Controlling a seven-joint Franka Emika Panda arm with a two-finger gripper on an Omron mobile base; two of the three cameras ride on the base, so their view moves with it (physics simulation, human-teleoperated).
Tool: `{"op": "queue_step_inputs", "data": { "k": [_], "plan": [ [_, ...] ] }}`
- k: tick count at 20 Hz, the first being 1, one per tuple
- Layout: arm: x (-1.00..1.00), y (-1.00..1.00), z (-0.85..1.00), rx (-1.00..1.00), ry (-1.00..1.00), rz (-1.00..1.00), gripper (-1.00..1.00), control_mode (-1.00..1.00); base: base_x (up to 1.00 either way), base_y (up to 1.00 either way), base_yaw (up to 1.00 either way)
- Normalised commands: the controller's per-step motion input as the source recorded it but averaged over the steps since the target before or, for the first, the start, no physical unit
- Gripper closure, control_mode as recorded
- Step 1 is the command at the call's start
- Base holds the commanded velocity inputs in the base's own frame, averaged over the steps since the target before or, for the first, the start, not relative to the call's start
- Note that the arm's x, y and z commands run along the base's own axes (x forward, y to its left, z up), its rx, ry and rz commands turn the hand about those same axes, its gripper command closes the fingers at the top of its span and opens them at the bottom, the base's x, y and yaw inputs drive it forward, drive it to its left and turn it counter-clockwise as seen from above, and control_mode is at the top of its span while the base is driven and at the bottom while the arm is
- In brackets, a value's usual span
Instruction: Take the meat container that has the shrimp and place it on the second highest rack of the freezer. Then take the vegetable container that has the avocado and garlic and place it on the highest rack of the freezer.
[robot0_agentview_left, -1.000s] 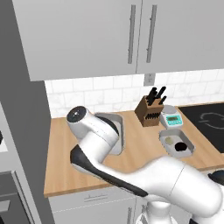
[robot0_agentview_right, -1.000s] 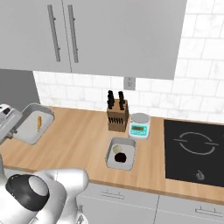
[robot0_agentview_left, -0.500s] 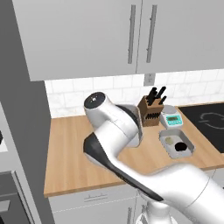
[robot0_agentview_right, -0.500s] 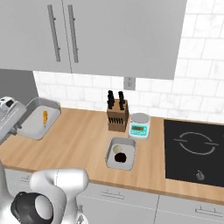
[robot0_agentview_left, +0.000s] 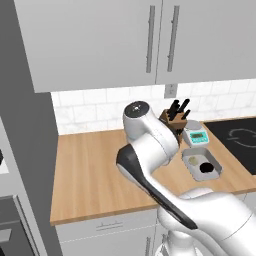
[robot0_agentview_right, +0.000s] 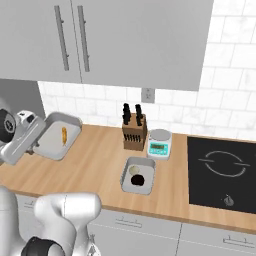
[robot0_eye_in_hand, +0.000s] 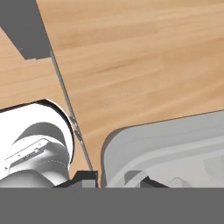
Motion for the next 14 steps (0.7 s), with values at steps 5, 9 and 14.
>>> {"op": "queue_step_inputs", "data": {
  "k": [5,9,14],
  "plan": [
    [0.0,0.0,0.0,0.0,0.0,0.0,1.0,1.0,-0.74,0.01,0.07],
    [0.0,0.0,0.0,0.0,0.0,0.0,1.0,1.0,-1.0,0.45,0.29],
    [0.0,0.0,0.0,0.0,0.0,0.0,1.0,1.0,-0.71,0.95,0.45]
  ]
}}
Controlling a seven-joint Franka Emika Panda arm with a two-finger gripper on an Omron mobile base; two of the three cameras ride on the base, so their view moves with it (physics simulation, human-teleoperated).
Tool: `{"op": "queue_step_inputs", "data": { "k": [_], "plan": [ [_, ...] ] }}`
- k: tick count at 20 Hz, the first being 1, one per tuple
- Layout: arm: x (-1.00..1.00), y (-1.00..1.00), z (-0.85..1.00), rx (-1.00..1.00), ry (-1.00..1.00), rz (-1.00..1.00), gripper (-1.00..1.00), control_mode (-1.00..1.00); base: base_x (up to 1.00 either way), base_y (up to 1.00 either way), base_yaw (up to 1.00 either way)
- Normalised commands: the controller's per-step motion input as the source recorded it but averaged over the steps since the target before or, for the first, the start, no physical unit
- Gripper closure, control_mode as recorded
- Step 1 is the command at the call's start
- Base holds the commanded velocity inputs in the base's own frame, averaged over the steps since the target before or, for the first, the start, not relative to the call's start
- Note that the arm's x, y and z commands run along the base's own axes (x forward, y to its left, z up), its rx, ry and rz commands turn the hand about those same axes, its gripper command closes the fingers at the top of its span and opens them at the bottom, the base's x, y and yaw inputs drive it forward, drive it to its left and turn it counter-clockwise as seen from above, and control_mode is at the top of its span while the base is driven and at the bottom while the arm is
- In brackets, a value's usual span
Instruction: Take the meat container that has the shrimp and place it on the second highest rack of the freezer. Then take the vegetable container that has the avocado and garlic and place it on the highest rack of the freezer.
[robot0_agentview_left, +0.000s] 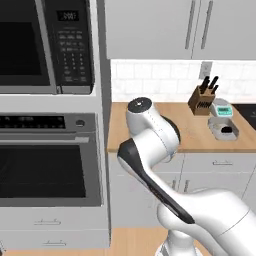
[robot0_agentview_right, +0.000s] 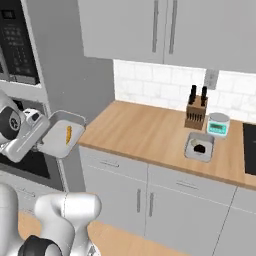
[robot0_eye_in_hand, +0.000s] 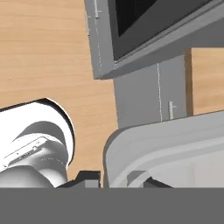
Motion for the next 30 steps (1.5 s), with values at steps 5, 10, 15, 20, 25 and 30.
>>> {"op": "queue_step_inputs", "data": {
  "k": [5,10,15,20,25,30],
  "plan": [
    [0.0,0.0,0.0,0.0,0.0,0.0,1.0,1.0,-0.39,1.0,0.49],
    [0.0,0.0,0.0,0.0,0.0,0.0,1.0,1.0,0.01,1.0,0.49],
    [0.0,0.0,0.0,0.0,0.0,0.0,1.0,1.0,0.3,1.0,0.45],
    [0.0,0.0,0.0,0.0,0.0,0.0,1.0,1.0,0.86,1.0,0.19],
    [0.0,0.0,0.0,0.0,0.0,0.0,1.0,1.0,1.0,1.0,0.01],
    [0.0,0.0,0.0,0.0,0.0,0.0,1.0,1.0,1.0,1.0,-0.07]
  ]
}}
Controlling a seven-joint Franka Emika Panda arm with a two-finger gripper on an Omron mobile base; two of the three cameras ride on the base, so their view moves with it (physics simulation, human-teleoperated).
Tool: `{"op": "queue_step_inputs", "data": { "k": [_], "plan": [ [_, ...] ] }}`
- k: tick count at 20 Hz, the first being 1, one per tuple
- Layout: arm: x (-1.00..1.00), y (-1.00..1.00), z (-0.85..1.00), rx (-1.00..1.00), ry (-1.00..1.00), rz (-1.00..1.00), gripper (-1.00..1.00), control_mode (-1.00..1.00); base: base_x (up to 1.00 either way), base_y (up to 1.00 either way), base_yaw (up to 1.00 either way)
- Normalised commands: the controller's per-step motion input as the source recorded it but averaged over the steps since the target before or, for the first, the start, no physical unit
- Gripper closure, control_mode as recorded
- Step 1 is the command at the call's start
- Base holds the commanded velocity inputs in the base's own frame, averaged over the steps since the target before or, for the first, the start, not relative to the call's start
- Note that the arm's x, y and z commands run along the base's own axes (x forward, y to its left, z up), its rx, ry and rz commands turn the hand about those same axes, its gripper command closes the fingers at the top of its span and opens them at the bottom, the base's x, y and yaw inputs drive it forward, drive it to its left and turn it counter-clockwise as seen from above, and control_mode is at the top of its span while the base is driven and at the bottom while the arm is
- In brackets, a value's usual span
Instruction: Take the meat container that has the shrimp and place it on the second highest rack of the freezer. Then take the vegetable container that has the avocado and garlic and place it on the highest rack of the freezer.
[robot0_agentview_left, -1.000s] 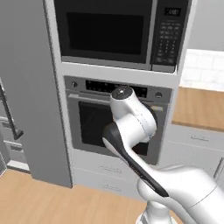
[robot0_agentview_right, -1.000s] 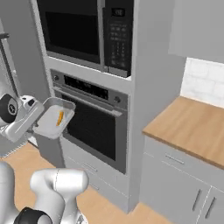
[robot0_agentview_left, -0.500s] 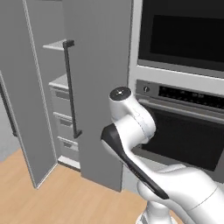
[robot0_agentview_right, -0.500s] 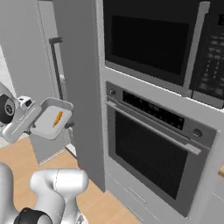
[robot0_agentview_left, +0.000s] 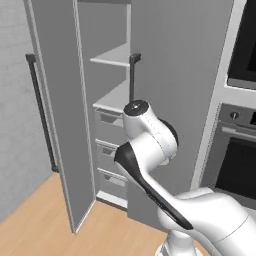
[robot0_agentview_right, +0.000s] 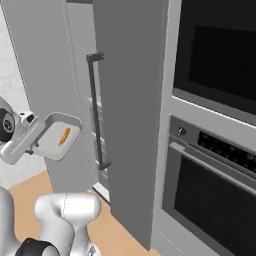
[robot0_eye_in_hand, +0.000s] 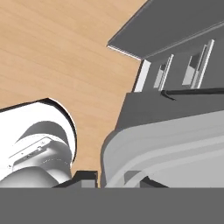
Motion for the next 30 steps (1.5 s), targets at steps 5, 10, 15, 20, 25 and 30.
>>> {"op": "queue_step_inputs", "data": {
  "k": [5,10,15,20,25,30],
  "plan": [
    [0.0,0.0,0.0,0.0,0.0,0.0,1.0,1.0,1.0,0.81,-0.07],
    [0.0,0.0,0.0,0.0,0.0,0.0,1.0,1.0,0.7,0.24,-0.07],
    [0.0,0.0,0.0,0.0,0.0,0.0,1.0,1.0,0.38,0.1,-0.33],
    [0.0,0.0,0.0,0.0,0.0,0.0,1.0,1.0,0.72,0.47,-0.28],
    [0.0,0.0,0.0,0.0,0.0,0.0,1.0,1.0,0.55,0.38,-0.25],
    [0.15,-0.03,0.0,0.0,0.0,-0.07,1.0,-1.0,0.25,0.03,-0.13]
  ]
}}
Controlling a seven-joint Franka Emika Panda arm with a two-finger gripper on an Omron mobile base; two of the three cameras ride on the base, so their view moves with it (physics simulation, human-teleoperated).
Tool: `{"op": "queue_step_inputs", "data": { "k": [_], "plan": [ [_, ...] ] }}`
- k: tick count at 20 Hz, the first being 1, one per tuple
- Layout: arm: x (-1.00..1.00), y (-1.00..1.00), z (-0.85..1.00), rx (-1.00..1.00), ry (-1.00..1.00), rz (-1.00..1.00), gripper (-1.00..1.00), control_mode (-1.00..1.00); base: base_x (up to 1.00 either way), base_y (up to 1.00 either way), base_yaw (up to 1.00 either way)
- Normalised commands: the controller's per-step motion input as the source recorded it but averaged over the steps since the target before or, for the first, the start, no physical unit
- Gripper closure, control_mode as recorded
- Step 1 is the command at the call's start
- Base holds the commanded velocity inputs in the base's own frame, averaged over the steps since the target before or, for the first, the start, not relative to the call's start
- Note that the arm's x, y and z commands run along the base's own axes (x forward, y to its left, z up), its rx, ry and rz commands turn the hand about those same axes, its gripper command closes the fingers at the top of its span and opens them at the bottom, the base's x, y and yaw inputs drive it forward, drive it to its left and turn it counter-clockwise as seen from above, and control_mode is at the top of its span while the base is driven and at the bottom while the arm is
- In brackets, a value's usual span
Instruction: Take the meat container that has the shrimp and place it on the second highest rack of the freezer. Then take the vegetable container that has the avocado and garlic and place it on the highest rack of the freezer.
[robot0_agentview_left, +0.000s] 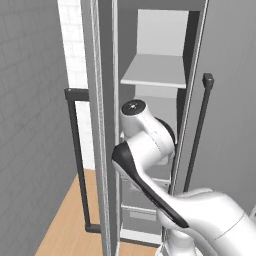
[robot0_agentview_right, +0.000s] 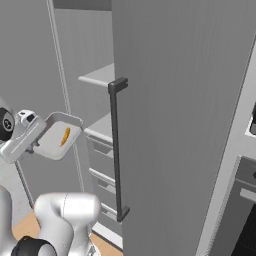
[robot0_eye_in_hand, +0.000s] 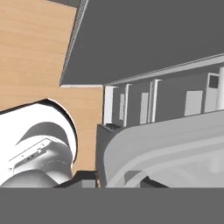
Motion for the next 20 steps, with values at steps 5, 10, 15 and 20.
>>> {"op": "queue_step_inputs", "data": {
  "k": [5,10,15,20],
  "plan": [
    [0.79,-0.29,-0.12,0.07,0.0,-0.09,1.0,-1.0,0.0,0.0,0.0],
    [0.95,-0.54,-0.32,0.13,0.0,-0.02,1.0,-1.0,0.0,0.0,0.0],
    [0.9,-0.61,-0.43,0.06,0.0,0.0,1.0,-1.0,0.0,0.0,0.0],
    [0.86,-0.1,-0.1,0.0,0.0,0.0,1.0,-1.0,0.0,0.0,0.0]
  ]
}}
